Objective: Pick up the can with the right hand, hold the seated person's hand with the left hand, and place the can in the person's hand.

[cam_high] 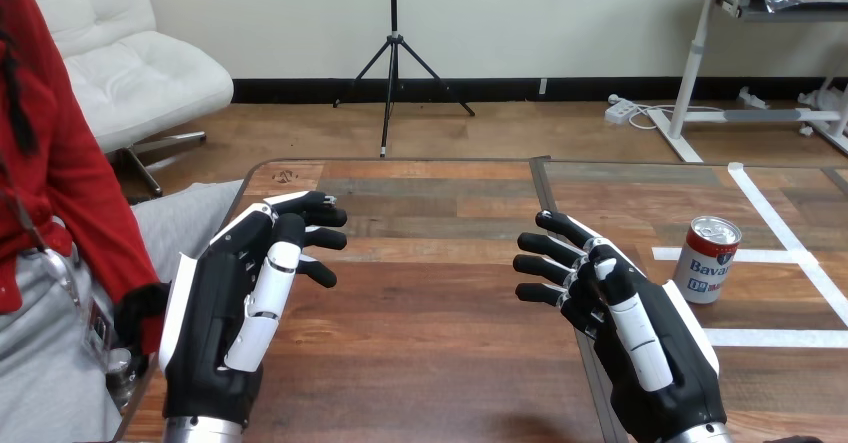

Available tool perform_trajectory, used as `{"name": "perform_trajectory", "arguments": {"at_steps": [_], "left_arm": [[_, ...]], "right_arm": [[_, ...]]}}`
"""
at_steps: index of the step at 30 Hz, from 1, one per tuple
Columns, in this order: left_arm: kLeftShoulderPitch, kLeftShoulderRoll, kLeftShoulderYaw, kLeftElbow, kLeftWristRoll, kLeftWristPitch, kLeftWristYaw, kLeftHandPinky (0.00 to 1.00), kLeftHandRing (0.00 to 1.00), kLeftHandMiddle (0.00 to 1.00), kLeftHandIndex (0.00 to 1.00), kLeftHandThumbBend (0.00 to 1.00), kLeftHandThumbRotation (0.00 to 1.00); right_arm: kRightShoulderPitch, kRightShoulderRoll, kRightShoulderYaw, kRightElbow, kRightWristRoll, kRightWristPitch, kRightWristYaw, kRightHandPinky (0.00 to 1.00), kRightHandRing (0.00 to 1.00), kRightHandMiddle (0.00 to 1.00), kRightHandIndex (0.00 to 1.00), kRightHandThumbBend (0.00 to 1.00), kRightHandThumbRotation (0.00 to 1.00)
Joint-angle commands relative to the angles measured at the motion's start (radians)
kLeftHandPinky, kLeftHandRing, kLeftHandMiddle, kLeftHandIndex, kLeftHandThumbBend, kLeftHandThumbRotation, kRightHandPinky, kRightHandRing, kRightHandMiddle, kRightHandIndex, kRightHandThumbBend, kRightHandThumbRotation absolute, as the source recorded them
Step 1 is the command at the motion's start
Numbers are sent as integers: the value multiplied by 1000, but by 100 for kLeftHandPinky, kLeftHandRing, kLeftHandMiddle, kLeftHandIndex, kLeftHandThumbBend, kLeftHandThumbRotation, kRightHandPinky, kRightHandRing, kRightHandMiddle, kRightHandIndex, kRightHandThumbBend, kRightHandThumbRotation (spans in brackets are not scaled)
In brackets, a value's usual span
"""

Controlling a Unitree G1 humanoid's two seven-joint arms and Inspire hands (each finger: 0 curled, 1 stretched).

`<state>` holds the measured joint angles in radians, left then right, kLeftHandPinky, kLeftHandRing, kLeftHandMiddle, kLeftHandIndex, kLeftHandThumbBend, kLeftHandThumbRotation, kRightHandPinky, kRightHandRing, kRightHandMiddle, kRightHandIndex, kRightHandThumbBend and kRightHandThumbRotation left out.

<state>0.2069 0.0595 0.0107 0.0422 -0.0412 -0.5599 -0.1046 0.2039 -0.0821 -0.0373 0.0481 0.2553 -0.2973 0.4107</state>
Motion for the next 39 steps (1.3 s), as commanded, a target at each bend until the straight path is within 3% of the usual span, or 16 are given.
{"name": "perform_trajectory", "arguments": {"at_steps": [1, 12, 21, 30, 34, 39], "left_arm": [[-36, -9, -8, -45, 0, -1, 1, 43, 61, 65, 63, 40, 82], [-40, -7, -6, -38, -1, -6, 1, 43, 61, 65, 63, 40, 82], [-43, -7, -6, -35, -3, -2, -1, 43, 61, 65, 63, 41, 82], [-44, -8, -7, -33, 2, 2, 2, 43, 61, 64, 63, 42, 83], [-46, -9, -8, -33, 0, 6, 1, 43, 61, 64, 63, 42, 83], [-45, -9, -9, -35, -1, 9, 0, 42, 61, 64, 62, 42, 84]], "right_arm": [[-70, 1, 4, 2, 5, -16, 6, 72, 79, 81, 85, 79, 81], [-87, -3, 6, 26, -24, -23, -3, 72, 79, 81, 85, 79, 80], [-137, -29, 1, 76, -62, -18, 0, 73, 79, 81, 85, 82, 81], [-234, -58, -11, 168, -124, -20, -26, 74, 80, 81, 85, 80, 80], [-302, -85, -10, 240, -190, -45, -62, 72, 79, 81, 85, 80, 80], [-363, -106, -12, 310, -232, -56, -89, 71, 80, 82, 84, 80, 81]]}}
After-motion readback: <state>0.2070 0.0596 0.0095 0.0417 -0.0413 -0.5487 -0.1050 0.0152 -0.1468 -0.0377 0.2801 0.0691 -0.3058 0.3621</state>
